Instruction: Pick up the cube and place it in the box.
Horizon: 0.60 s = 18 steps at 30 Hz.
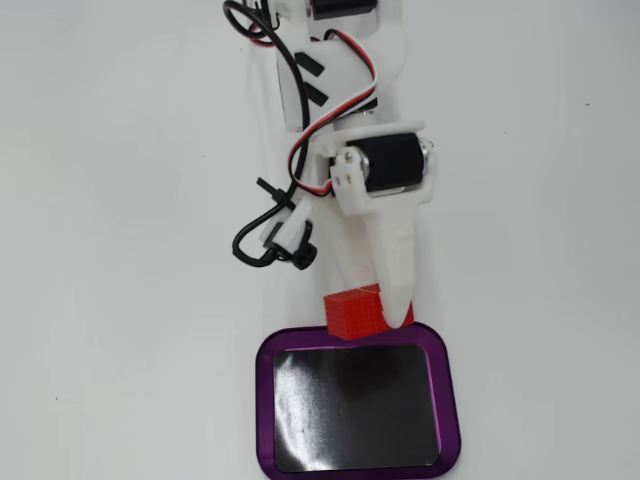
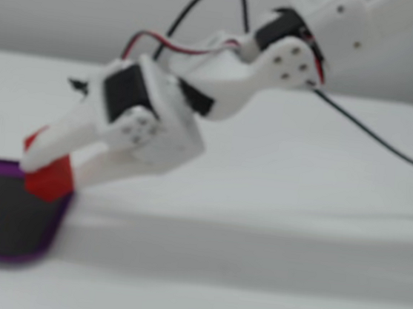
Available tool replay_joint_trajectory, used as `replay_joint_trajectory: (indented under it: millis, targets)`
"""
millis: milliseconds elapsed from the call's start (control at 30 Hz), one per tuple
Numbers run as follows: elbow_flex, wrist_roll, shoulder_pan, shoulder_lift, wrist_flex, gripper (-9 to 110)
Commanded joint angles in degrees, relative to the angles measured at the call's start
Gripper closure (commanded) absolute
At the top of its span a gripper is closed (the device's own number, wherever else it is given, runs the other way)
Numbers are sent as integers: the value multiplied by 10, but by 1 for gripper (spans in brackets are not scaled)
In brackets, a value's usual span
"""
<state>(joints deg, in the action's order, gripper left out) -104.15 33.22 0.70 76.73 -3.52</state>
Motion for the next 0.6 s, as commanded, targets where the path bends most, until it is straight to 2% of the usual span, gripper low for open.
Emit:
replay_joint_trajectory:
  millis: [0,233,567]
  targets:
    - [18,0,1,9,-12,98]
    - [16,0,-3,9,-12,88]
    - [16,-1,4,19,-5,88]
